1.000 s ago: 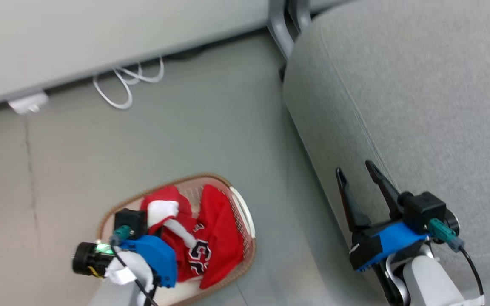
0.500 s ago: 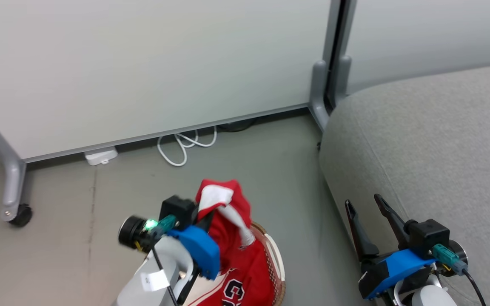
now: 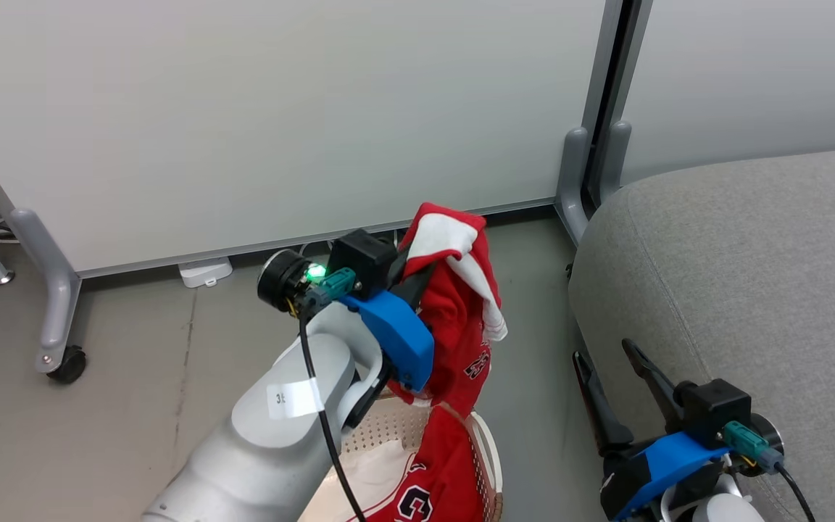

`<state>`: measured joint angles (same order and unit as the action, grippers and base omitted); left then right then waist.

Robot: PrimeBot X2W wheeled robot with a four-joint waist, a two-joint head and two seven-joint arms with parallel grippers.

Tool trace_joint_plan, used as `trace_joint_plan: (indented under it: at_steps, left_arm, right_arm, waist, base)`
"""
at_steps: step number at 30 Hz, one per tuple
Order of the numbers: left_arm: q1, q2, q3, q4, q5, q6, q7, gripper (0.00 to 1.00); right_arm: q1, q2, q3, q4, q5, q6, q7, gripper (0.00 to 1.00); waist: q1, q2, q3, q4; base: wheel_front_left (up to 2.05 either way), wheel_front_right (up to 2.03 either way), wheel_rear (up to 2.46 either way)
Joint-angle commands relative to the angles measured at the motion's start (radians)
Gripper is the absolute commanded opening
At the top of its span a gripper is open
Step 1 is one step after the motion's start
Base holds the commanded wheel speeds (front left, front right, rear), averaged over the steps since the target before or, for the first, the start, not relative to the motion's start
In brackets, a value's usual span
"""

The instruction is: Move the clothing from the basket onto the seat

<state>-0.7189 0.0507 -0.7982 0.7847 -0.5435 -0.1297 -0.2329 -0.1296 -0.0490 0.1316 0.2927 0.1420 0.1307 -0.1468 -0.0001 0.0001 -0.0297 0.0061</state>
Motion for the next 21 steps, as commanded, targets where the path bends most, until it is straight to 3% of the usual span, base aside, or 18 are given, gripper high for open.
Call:
trace_joint_plan:
  at_steps: [1, 21]
  left_arm:
    - [-0.032, 0.000, -0.021, -0.009, -0.025, 0.000, 0.003, 0.00]
    - [-0.111, 0.000, -0.182, 0.028, -0.167, 0.034, -0.004, 0.00]
  right_arm:
    - [0.013, -0.002, 0.006, -0.003, 0.002, 0.000, 0.000, 1.00]
    - [-0.017, -0.002, 0.058, 0.014, -0.006, 0.000, 0.011, 1.00]
  waist:
    - [0.0001, -0.0001, -0.001, -0.001]
    - [0.0001, -0.0001, 0.000, -0.033]
  base:
    - [0.00, 0.00, 0.00]
    - [0.00, 0.00, 0.00]
